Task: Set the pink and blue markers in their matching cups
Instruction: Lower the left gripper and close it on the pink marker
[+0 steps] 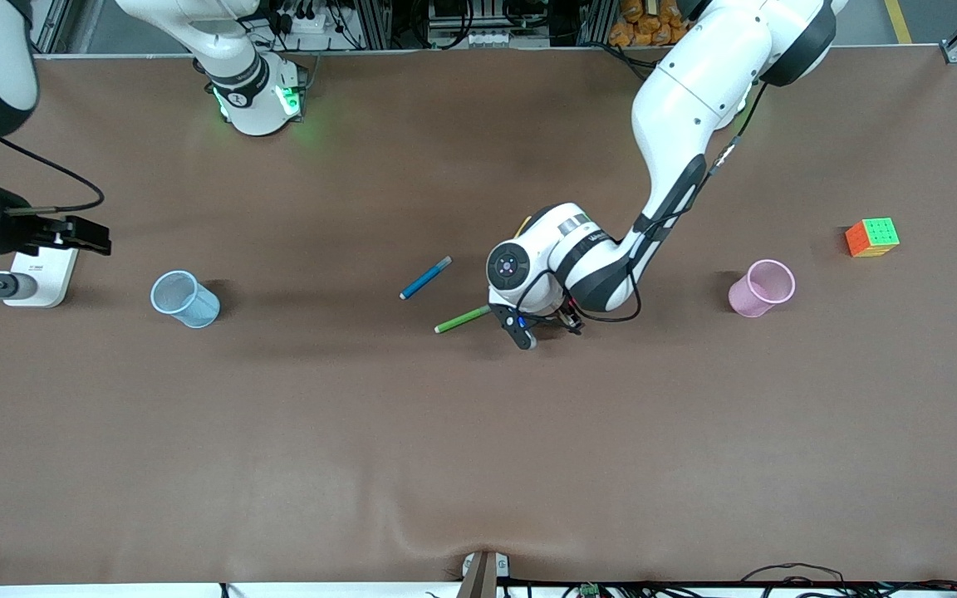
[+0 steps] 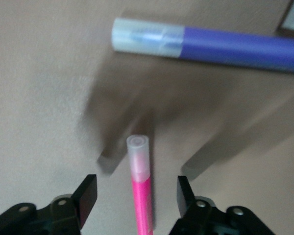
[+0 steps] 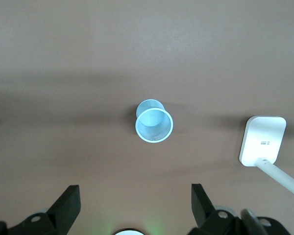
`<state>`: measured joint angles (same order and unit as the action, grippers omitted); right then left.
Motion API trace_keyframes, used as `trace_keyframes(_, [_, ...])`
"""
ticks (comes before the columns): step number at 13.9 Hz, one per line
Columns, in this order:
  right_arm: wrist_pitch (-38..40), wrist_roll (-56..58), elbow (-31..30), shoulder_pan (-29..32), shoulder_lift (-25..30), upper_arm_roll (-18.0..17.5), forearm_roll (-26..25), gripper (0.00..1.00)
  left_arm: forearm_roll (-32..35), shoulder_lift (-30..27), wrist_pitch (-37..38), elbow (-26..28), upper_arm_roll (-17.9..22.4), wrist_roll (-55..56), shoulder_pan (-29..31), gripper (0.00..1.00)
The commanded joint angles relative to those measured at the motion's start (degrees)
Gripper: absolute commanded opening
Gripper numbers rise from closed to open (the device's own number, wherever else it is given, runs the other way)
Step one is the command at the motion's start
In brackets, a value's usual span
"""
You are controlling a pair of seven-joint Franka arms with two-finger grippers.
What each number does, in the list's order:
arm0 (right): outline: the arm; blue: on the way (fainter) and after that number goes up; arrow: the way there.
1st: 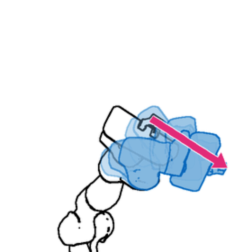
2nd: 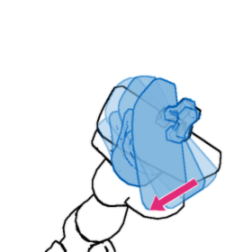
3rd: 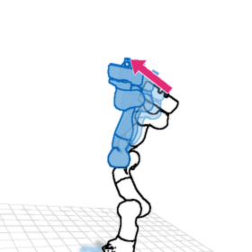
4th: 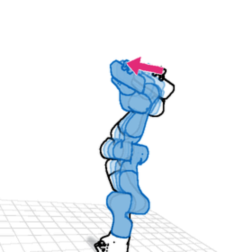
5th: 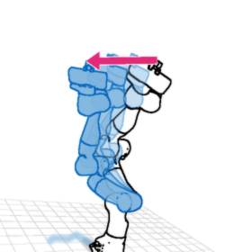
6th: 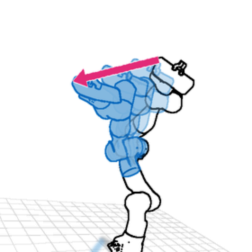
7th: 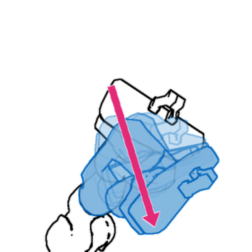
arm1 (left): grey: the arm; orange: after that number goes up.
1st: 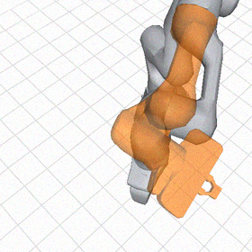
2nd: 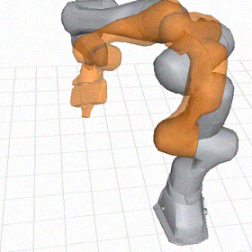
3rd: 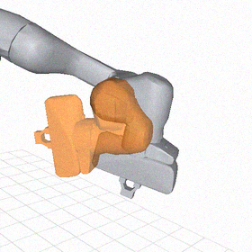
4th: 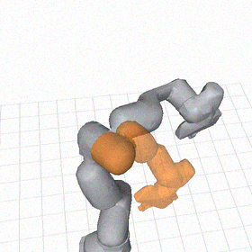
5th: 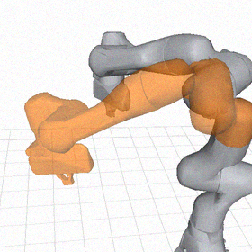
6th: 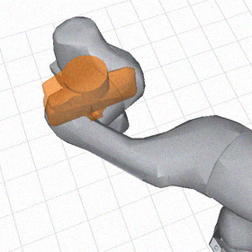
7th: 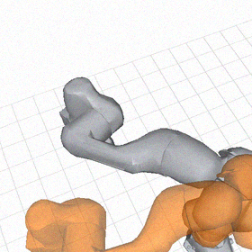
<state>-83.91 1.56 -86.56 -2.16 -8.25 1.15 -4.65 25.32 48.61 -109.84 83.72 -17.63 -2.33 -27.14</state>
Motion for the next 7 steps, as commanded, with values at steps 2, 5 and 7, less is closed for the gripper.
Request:
trace_keyframes(2, [0.4,-0.8,1.6,-0.8,-0.3,0.0,-0.6,1.0,1.0,2.1,0.3,-2.9,0.3,0.1,-0.9,0.66])
trace_keyframes(5, [0.5,-7.5,1.6,-1.5,-0.2,-0.1,2.4,1.0,1.0,2.5,0.0,-2.9,0.3,0.2,-1.0,0.59])
trace_keyframes(7, [0.6,-14.7,1.5,-2.4,-0.3,-0.1,6.1,1.0,1.0,2.5,0.0,-3.0,0.3,0.3,-1.0,0.55])
